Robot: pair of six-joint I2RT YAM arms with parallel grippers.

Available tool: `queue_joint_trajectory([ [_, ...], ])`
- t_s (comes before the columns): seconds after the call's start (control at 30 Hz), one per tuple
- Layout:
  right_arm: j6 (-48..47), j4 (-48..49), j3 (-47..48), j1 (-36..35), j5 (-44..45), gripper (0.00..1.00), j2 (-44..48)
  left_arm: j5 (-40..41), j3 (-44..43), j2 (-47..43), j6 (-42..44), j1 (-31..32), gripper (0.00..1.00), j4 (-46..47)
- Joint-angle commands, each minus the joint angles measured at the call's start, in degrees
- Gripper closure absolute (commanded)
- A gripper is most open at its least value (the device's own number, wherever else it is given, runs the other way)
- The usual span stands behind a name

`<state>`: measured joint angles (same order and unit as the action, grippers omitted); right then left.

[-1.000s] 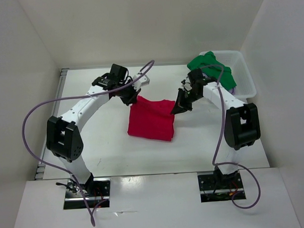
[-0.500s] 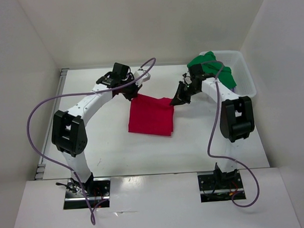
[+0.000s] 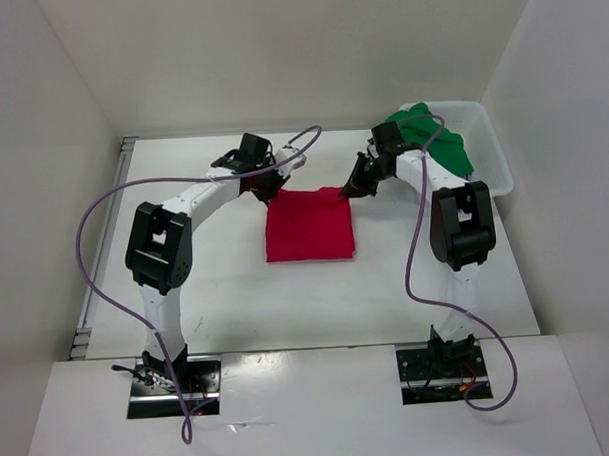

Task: Fold and stack the t-shirts
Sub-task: Fold the long partially folded tshirt into a neat square

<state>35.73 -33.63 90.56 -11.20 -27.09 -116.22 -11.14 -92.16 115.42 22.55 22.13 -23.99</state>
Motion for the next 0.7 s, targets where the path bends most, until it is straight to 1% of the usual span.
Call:
queue_joint_trajectory([
  [0.0, 0.8, 3.6, 4.4, 0.6, 4.5, 0.9, -1.4, 0.4, -2.1, 0.5, 0.7, -0.4, 0.99, 4.8],
  [0.03, 0.8, 3.6, 5.2, 0.6, 4.5, 0.88, -2.4, 1.1, -2.1, 0.5, 0.7, -0.4, 0.99, 6.0],
  [0.1, 0.8, 4.1, 5.8, 0.6, 5.0, 0.7, -4.0, 2.7, -2.1, 1.2, 0.7, -0.4, 0.96, 7.9],
  [0.13, 0.8, 4.7, 5.8, 0.6, 5.6, 0.63, -4.0, 4.2, -2.1, 1.7, 0.7, -0.4, 0.93, 8.5],
  [0.2, 0.8, 5.4, 6.5, 0.6, 6.3, 0.55, -4.7, 5.6, -2.8, 2.4, 0.7, -0.4, 0.84, 9.6],
  [0.23, 0.2, 6.0, 7.3, 0.6, 7.1, 0.51, -4.7, 7.8, -3.4, 3.2, -0.5, -0.4, 0.77, 9.6],
  [0.27, -0.3, 6.6, 8.0, 0.6, 7.8, 0.48, -4.2, 8.8, -4.9, 3.2, -0.5, -0.4, 0.77, 9.1],
  [0.33, -0.8, 7.2, 8.6, 0.6, 10.3, 0.48, -2.4, 11.5, -6.3, 4.0, -1.0, -0.4, 0.71, 7.7],
  [0.37, -2.7, 7.2, 8.6, -0.1, 11.6, 0.48, -1.2, 12.4, -6.3, 4.0, -1.0, -0.9, 0.55, 7.2],
  [0.4, -3.7, 7.2, 8.6, -0.7, 13.0, 0.48, 1.3, 13.4, -6.3, 4.0, -1.0, -0.9, 0.48, 7.2],
  [0.43, -4.6, 7.2, 8.0, -1.9, 16.2, 0.48, 2.7, 14.3, -6.3, 3.2, -1.0, -0.9, 0.43, 7.2],
  [0.47, -5.4, 7.2, 7.2, -2.5, 17.5, 0.51, 5.3, 15.7, -6.3, 2.5, -1.5, -0.9, 0.39, 7.2],
  [0.5, -6.1, 7.2, 6.3, -2.5, 18.2, 0.64, 6.4, 15.7, -6.8, 2.5, -1.5, -0.9, 0.39, 6.7],
  [0.53, -6.1, 7.2, 4.6, -3.8, 18.2, 0.72, 7.1, 15.7, -7.6, 1.4, -2.1, -0.9, 0.39, 5.7],
  [0.6, -6.1, 6.5, 2.8, -5.1, 17.7, 0.89, 7.7, 12.3, -8.2, -0.1, -2.7, -0.9, 0.39, 2.4],
  [0.63, -6.1, 5.9, 1.4, -6.3, 17.2, 1.0, 7.7, 9.8, -8.2, -0.9, -2.7, -0.9, 0.43, 1.1],
  [0.67, -6.1, 5.9, 0.6, -6.9, 16.6, 1.0, 7.7, 4.0, -8.2, -2.2, -1.8, -0.9, 0.44, -1.6],
])
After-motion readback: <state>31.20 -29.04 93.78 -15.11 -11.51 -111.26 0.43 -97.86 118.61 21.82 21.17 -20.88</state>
